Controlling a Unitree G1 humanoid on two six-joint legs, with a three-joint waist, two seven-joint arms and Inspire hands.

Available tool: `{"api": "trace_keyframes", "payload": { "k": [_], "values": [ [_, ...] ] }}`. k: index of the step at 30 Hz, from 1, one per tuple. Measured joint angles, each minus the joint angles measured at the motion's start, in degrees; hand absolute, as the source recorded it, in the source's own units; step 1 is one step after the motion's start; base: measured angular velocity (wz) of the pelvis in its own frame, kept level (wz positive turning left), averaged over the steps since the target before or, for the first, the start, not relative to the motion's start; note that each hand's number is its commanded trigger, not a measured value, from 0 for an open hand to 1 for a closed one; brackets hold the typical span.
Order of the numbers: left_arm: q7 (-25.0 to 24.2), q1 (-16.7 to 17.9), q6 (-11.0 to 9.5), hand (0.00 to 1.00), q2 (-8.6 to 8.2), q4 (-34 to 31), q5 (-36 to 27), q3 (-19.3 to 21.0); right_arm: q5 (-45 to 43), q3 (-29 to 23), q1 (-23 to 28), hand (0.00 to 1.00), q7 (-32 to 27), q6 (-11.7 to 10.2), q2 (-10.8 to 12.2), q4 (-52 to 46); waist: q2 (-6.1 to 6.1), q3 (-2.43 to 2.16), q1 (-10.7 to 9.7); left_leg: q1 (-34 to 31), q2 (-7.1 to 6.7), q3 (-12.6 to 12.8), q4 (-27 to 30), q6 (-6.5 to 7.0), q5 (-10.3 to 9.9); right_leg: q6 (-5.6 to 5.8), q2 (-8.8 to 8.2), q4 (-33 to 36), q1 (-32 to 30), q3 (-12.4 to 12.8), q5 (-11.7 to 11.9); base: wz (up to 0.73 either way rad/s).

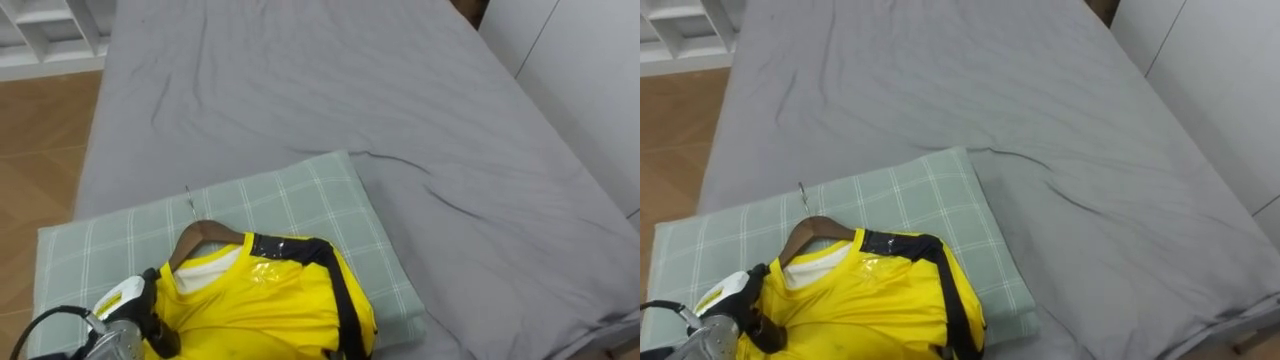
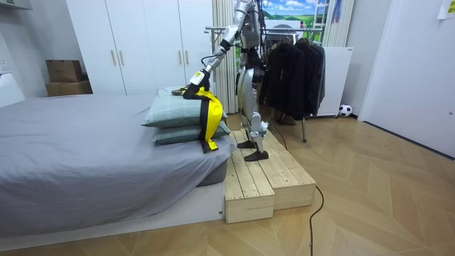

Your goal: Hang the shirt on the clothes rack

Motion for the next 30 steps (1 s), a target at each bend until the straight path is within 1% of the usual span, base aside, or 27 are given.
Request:
{"api": "trace_keyframes", "payload": {
  "k": [3, 14, 15, 16, 17, 18, 22, 25, 27, 30],
  "values": [
    [-0.9, 0.0, 0.0, 0.00, 0.29, 0.0, 0.0, 0.0, -0.1, -0.1, 0.0, 0.00, 0.4, -0.5, -0.2, 0.0, 0.25, 0.11, -0.2, 0.1, -0.02, 0.2, 0.0, 0.00, 0.0, 0.00, 0.04, 0.0, 0.0, 0.3, 0.0, -0.03],
    [-2.6, -1.1, -0.6, 0.00, 1.53, 0.0, -0.1, 0.0, -0.4, -0.1, 0.1, 0.00, 1.0, -1.0, -0.3, 0.0, 0.17, 0.17, -0.1, 0.4, -0.04, 0.8, -0.1, 0.01, 0.0, 0.00, 0.08, 0.0, -0.1, 0.9, 0.0, -0.03],
    [-2.7, -1.1, -0.6, 0.11, 1.57, 0.0, -0.1, 0.0, -0.3, -0.1, 0.1, 0.00, 1.0, -1.0, -0.3, 0.0, 0.16, 0.17, -0.2, 0.5, -0.03, 1.0, -0.1, 0.01, 0.0, 0.00, 0.10, 0.1, -0.1, 1.0, 0.0, -0.05],
    [-2.7, -1.1, -0.6, 0.54, 1.57, 0.0, -0.2, 0.0, -0.3, -0.1, 0.1, 0.00, 1.0, -1.0, -0.3, 0.0, 0.16, 0.17, -0.2, 0.5, -0.02, 1.0, -0.1, 0.01, 0.0, 0.00, 0.11, 0.1, -0.1, 1.1, 0.0, -0.04],
    [-2.8, -1.2, -0.6, 0.86, 1.58, 0.0, -0.3, 0.0, -0.3, -0.1, 0.0, 0.00, 0.9, -1.0, -0.3, 0.0, 0.16, 0.17, -0.2, 0.5, -0.01, 1.1, -0.2, 0.01, 0.0, 0.00, 0.12, 0.1, -0.1, 1.1, 0.0, 0.00],
    [-2.9, -1.2, -0.7, 1.00, 1.62, 0.0, -0.8, 0.1, -0.3, -0.1, 0.2, 0.00, 0.8, -1.0, -0.3, 0.0, 0.15, 0.18, -0.2, 0.6, -0.01, 1.1, -0.2, 0.01, 0.0, 0.00, 0.14, 0.1, -0.1, 1.1, 0.0, 0.00],
    [-3.2, -1.3, -0.7, 1.00, 2.03, 0.0, -2.3, 0.1, -0.3, -0.6, 0.5, 0.00, 0.2, -1.0, -0.3, 0.0, 0.06, 0.21, -0.2, 0.6, 0.01, 1.2, -0.2, 0.01, 0.0, 0.01, 0.15, 0.1, 0.0, 1.1, 0.0, 0.00],
    [-3.2, -1.8, -0.7, 1.00, 2.81, -0.1, -2.8, 0.1, -0.3, -0.7, 1.2, 0.00, -0.2, -1.0, -0.3, 0.0, 0.00, 0.19, -0.2, 0.6, 0.01, 1.2, -0.2, 0.01, 0.0, 0.01, 0.14, 0.0, 0.0, 1.0, 0.0, 0.00],
    [-3.7, -2.5, -0.6, 1.00, 3.42, -0.1, -4.2, 0.1, -0.2, -0.6, 1.3, 0.00, -0.2, -1.0, -0.3, 0.0, 0.01, 0.19, -0.2, 0.6, 0.01, 1.2, -0.2, 0.01, 0.0, 0.09, 0.12, 0.0, 0.1, 0.9, 0.1, 0.00],
    [-4.7, -2.7, -0.6, 1.00, 3.68, -0.1, -4.6, 0.1, -0.2, -0.6, 1.4, 0.00, -0.2, -1.0, -0.3, 0.0, 0.01, 0.19, -0.2, 0.8, -0.01, 1.2, -0.2, 0.01, 0.0, 0.13, 0.11, -0.1, 0.3, 0.9, 0.1, 0.00]
  ]
}}
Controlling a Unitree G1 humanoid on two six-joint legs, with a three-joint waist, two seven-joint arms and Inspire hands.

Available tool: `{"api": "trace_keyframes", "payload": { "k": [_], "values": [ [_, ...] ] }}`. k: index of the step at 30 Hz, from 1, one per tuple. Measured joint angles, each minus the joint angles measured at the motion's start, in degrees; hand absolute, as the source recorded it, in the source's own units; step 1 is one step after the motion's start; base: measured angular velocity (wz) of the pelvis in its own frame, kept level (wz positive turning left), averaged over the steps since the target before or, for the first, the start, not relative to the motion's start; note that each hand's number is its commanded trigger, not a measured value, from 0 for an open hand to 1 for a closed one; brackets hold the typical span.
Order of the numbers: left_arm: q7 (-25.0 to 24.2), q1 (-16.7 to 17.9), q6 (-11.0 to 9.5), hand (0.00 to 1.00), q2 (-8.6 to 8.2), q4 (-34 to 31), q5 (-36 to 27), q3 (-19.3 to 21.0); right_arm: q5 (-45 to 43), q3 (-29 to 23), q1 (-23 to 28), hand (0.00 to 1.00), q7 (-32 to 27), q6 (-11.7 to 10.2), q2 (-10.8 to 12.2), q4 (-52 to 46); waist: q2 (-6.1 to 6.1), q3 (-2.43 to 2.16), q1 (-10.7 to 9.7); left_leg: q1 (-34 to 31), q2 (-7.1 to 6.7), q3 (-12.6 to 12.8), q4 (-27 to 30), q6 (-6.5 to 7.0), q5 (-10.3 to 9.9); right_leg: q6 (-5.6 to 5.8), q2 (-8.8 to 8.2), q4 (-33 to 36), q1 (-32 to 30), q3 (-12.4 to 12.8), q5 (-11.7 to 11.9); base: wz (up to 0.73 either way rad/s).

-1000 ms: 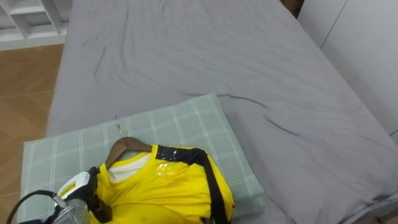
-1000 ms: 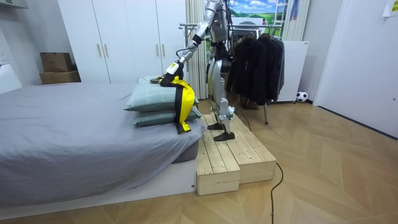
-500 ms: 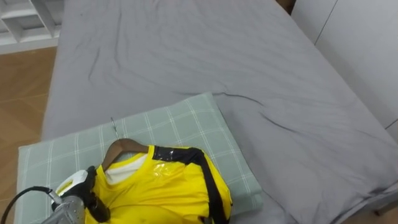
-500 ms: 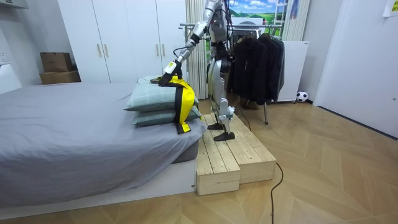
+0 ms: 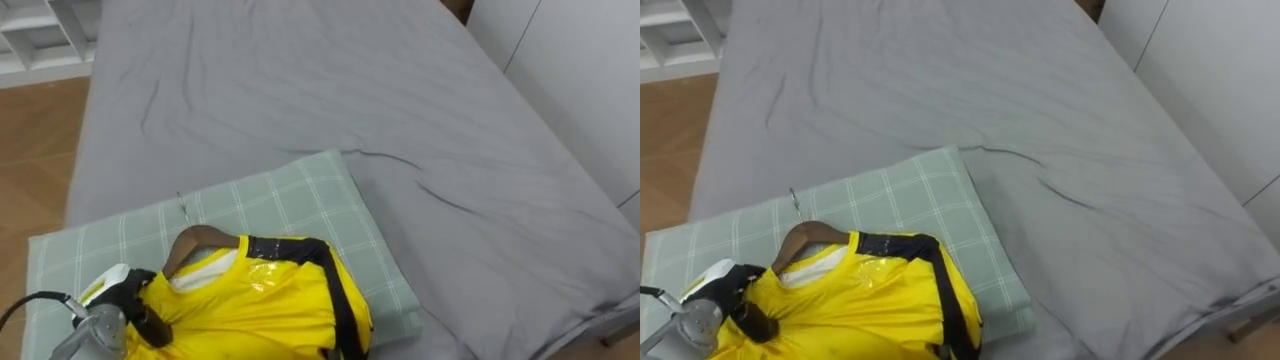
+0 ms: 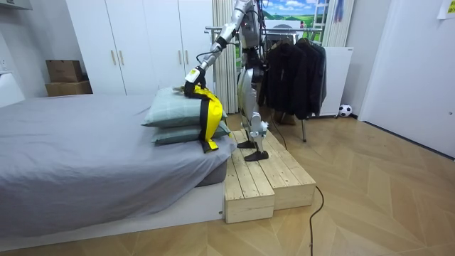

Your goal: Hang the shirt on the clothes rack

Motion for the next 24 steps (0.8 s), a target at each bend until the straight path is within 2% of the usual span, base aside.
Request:
{"api": "trace_keyframes", "payload": {
  "k": [24],
  "values": [
    [-2.4, 0.0, 0.1, 1.00, -0.15, 0.0, -0.6, 0.0, 0.4, 0.2, 0.0, 0.00, 0.5, 0.0, 0.0, 0.1, 0.22, -0.13, 0.1, 2.5, 0.06, 0.3, -0.7, 0.01, 0.0, 0.29, 0.27, -2.0, 3.1, 0.0, 0.8, 0.00]
  ]
}}
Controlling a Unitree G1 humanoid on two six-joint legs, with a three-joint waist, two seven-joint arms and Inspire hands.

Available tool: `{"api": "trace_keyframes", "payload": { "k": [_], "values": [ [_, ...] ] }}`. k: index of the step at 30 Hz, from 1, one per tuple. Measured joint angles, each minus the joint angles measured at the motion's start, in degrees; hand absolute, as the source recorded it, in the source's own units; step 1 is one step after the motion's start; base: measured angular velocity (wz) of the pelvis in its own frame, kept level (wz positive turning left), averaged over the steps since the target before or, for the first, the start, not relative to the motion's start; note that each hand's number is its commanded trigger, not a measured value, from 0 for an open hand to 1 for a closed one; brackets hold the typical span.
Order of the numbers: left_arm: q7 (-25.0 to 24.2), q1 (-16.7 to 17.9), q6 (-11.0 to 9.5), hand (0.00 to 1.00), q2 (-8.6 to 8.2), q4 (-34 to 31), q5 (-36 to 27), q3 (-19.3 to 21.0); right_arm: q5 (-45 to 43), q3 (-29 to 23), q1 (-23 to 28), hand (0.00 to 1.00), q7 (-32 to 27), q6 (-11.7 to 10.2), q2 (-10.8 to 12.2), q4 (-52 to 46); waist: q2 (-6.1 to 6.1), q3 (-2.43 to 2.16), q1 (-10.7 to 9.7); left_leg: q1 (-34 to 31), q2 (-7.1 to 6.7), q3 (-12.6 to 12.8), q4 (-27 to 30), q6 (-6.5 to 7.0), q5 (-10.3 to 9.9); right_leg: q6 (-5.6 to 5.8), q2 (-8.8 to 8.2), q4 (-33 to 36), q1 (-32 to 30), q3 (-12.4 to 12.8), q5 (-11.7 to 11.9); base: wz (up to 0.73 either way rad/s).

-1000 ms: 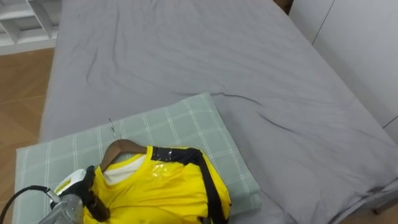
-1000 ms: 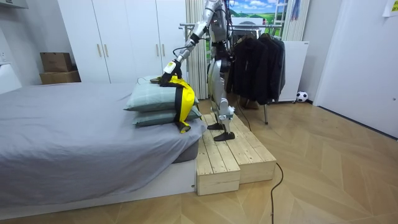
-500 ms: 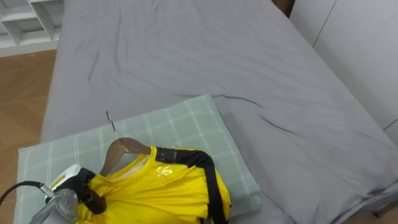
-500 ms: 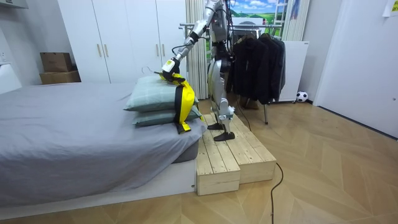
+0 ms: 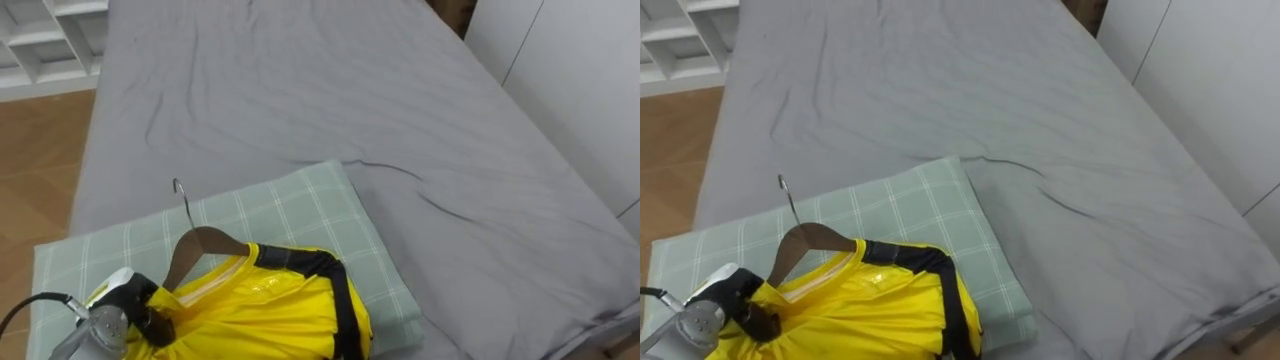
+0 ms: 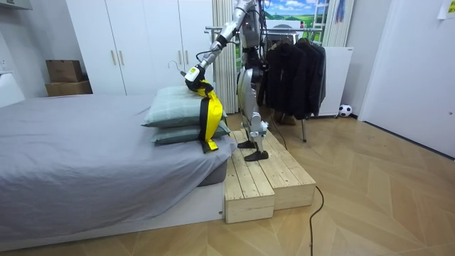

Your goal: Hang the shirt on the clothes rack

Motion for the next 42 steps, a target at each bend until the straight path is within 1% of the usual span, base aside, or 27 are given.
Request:
{"api": "trace_keyframes", "payload": {
  "k": [4, 5, 10, 12, 19, 22, 28, 29, 30, 31, 32, 33, 35, 36, 38, 40, 42],
  "values": [
    [-0.1, 0.0, 0.0, 1.00, 0.00, 0.0, -0.5, 0.0, -0.1, 0.0, 0.0, 0.00, 0.1, 0.0, 0.0, 0.0, 0.04, -0.02, 0.0, 0.5, 0.02, 0.0, 0.0, 0.00, 0.0, 0.00, 0.01, 0.0, 0.4, -0.1, 0.0, 0.00],
    [-0.1, 0.0, 0.0, 1.00, 0.00, 0.0, -0.6, 0.0, -0.3, 0.0, 0.0, 0.00, 0.1, 0.0, 0.0, 0.1, 0.15, -0.10, -0.1, 0.5, 0.02, 0.0, 0.0, 0.00, 0.0, 0.00, 0.00, 0.0, 0.6, -0.1, 0.0, 0.00],
    [-0.1, 0.0, 0.0, 1.00, -0.17, 0.0, -1.7, 0.0, -0.3, -0.2, 0.4, 0.00, 0.1, 0.0, -0.6, 0.0, 1.03, -0.65, -0.1, 0.8, -0.08, 0.0, 0.1, 0.01, 0.0, 0.07, -0.05, 0.0, 0.8, -0.1, 0.1, 0.00],
    [-0.1, 0.0, -0.1, 1.00, -0.17, 0.0, -1.7, 0.1, -0.2, -1.3, 0.7, 0.00, 0.1, 0.0, -0.7, 0.0, 1.43, -0.90, 0.0, 0.9, -0.11, 0.0, 0.1, 0.01, 0.0, 0.07, -0.07, 0.1, 0.8, 0.0, 0.1, 0.00],
    [-0.1, 0.1, -0.2, 1.00, -0.17, -1.0, -1.8, 0.2, -0.1, -2.4, 1.3, 0.00, -0.1, 0.0, -0.7, 0.1, 1.67, -0.99, 0.0, 2.1, -0.13, -0.1, 0.1, 0.03, 0.0, 0.07, -0.07, 0.0, 2.0, 0.0, 0.1, 0.00],
    [0.1, 0.1, -0.5, 1.00, -0.17, -1.1, -1.8, 0.1, -0.1, -2.5, 2.0, 0.00, -0.5, -0.3, -0.7, 0.0, 1.87, -1.03, 0.0, 3.3, -0.14, -0.1, 0.0, 0.03, 0.0, 0.14, -0.06, -0.8, 3.7, 0.0, 0.2, 0.02],
    [0.3, 0.3, -0.5, 1.00, -0.17, -1.4, -4.0, 0.2, 0.1, -4.1, 3.3, 0.00, -0.9, -0.4, -0.7, 0.0, 2.15, -1.20, 0.1, 4.7, -0.31, 0.0, -1.0, 0.23, 0.1, 0.18, -0.09, -0.9, 4.7, 0.0, 0.1, 0.00],
    [0.3, 0.9, -0.4, 1.00, -0.17, -2.9, -4.0, 0.6, 0.1, -4.2, 3.5, 0.00, -0.9, -0.4, -0.7, 0.1, 2.23, -1.25, 0.2, 4.7, -0.31, 0.0, -1.0, 0.25, 0.1, 0.18, -0.09, -1.0, 4.7, 0.1, 0.1, 0.00],
    [0.3, 2.4, -0.4, 1.00, -0.26, -5.4, -4.0, 2.2, 0.1, -5.2, 3.9, 0.00, -0.9, -0.4, -0.7, -0.1, 2.39, -1.36, 0.2, 4.8, -0.31, 0.0, -1.0, 0.25, 0.1, 0.18, -0.07, -1.0, 4.8, 0.1, 0.2, 0.00],
    [0.3, 3.1, -0.4, 1.00, -0.30, -6.5, -4.2, 2.7, 0.1, -5.7, 4.2, 0.00, -0.9, -0.4, -0.7, -0.1, 2.45, -1.39, 0.2, 5.0, -0.32, 0.0, -1.1, 0.25, 0.1, 0.18, -0.06, -1.0, 4.9, 0.2, 0.2, 0.00],
    [0.3, 4.6, -0.4, 1.00, -0.31, -8.7, -5.2, 3.2, 0.1, -6.6, 4.8, 0.00, -0.8, -0.4, -0.7, -0.1, 2.55, -1.43, 0.2, 5.6, -0.31, 0.0, -1.4, 0.25, 0.1, 0.20, 0.00, -1.2, 5.4, 0.2, 0.1, 0.00],
    [0.2, 6.0, -0.3, 1.00, -0.37, -10.5, -5.2, 4.1, -0.2, -7.6, 5.5, 0.00, -0.7, -0.4, -0.7, -0.3, 2.70, -1.61, 0.2, 6.1, -0.26, -0.1, -1.5, 0.25, 0.1, 0.20, 0.11, -1.6, 6.1, 0.2, 0.1, 0.00],
    [0.2, 7.6, 0.0, 1.00, -0.36, -13.7, -5.4, 4.8, -0.4, -8.7, 6.6, 0.00, -0.6, -0.4, -0.8, -0.6, 2.85, -1.70, 0.4, 6.9, -0.23, 0.0, -2.0, 0.25, 0.1, 0.20, 0.24, -1.9, 6.8, 0.4, 0.1, 0.00],
    [0.2, 8.2, 0.0, 1.00, -0.37, -15.6, -6.0, 5.1, -0.7, -9.0, 7.1, 0.00, -0.6, -0.4, -0.8, -0.6, 2.92, -1.71, 1.1, 7.3, -0.23, 0.1, -2.2, 0.24, 0.2, 0.23, 0.28, -1.9, 7.1, 0.5, 0.1, -0.06],
    [0.2, 8.9, 0.0, 1.00, -0.37, -17.7, -6.2, 5.5, -2.0, -10.4, 7.6, 0.00, -0.5, -0.4, -0.8, -0.6, 3.02, -1.78, 1.6, 8.0, -0.23, 0.4, -2.6, 0.21, 0.2, 0.24, 0.34, -1.9, 7.5, 0.8, 0.1, -0.06],
    [0.2, 9.2, 0.1, 1.00, -0.36, -18.1, -6.4, 6.0, -2.8, -11.3, 7.7, 0.00, -0.5, -0.3, -0.8, -0.4, 3.10, -1.81, 1.6, 8.7, -0.26, 0.4, -3.0, 0.18, 0.2, 0.31, 0.32, -2.0, 8.1, 0.7, 0.1, 0.00],
    [0.2, 10.6, 0.3, 1.00, -0.36, -20.1, -6.4, 6.8, -3.7, -11.4, 7.8, 0.00, -0.5, -0.1, -0.8, -0.5, 3.10, -1.82, 1.8, 9.4, -0.29, 0.5, -3.0, 0.18, 0.2, 0.32, 0.34, -2.4, 8.9, 0.8, 0.0, 0.00]
  ]
}}
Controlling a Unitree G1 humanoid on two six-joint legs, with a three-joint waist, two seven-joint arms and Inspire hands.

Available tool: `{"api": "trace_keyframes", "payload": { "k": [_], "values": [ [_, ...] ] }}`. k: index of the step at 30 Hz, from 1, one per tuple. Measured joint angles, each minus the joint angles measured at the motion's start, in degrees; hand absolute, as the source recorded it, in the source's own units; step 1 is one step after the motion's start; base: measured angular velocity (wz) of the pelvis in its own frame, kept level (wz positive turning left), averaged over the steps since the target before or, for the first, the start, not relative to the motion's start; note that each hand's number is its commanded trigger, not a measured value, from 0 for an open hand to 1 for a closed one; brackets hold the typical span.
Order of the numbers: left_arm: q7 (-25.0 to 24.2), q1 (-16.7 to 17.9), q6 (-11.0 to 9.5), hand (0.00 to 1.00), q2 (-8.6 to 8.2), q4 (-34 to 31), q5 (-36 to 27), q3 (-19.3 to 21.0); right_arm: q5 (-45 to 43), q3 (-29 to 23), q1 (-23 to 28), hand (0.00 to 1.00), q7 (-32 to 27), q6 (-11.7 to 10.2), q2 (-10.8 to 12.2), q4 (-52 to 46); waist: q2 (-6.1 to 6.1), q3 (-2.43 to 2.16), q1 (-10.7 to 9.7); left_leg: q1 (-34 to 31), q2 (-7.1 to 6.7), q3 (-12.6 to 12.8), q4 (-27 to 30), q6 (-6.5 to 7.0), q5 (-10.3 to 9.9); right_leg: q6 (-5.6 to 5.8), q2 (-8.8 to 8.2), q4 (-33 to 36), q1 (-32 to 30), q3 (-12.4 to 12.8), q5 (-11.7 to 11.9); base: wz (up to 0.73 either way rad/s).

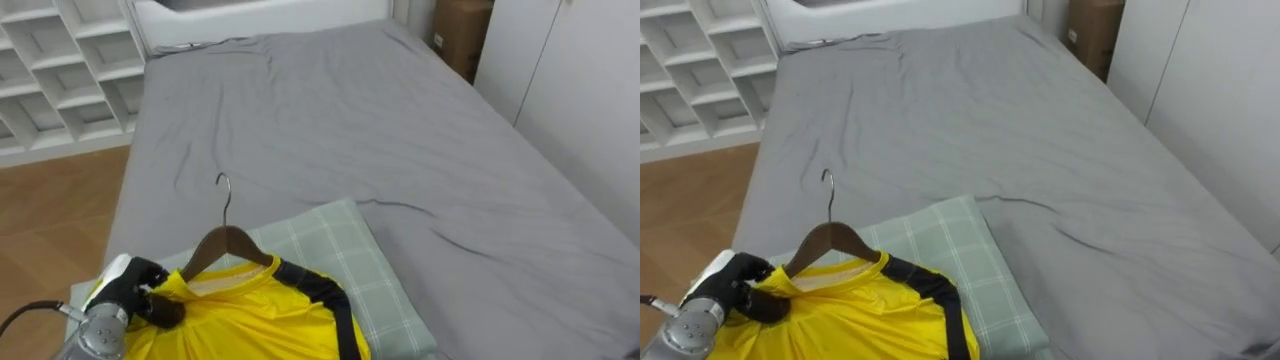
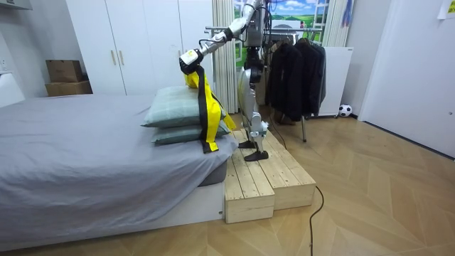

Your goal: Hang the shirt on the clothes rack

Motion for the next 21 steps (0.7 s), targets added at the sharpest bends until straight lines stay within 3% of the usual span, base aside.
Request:
{"api": "trace_keyframes", "payload": {
  "k": [8, 15, 21],
  "values": [
    [-0.1, 0.5, 0.2, 1.00, 0.00, -2.3, 0.0, 0.1, -1.1, -0.8, 0.2, 0.00, 0.1, 0.9, 0.0, 0.2, 0.04, -0.05, 1.4, 0.5, -0.05, -0.2, -0.1, 0.00, 0.0, 0.13, -0.03, -0.6, 0.8, -0.3, 0.1, 0.01],
    [-0.1, 3.1, 0.6, 1.00, 0.00, -8.3, 0.0, 0.0, -1.1, -1.7, 0.4, 0.00, 0.2, 1.0, 0.0, 0.0, 0.28, -0.25, 1.1, 1.4, -0.05, -0.5, -0.3, 0.00, 0.0, 0.13, 0.01, -1.2, 1.8, -0.6, 0.1, 0.01],
    [-0.1, 4.3, 0.8, 1.00, 0.00, -9.7, 0.0, 0.1, -1.2, -2.4, 1.1, 0.00, 0.3, 1.1, 0.0, -0.1, 0.38, -0.27, 1.1, 2.7, -0.04, -0.6, -0.8, 0.00, 0.0, 0.16, 0.09, -1.4, 2.9, -0.6, 0.1, 0.00]
  ]
}}
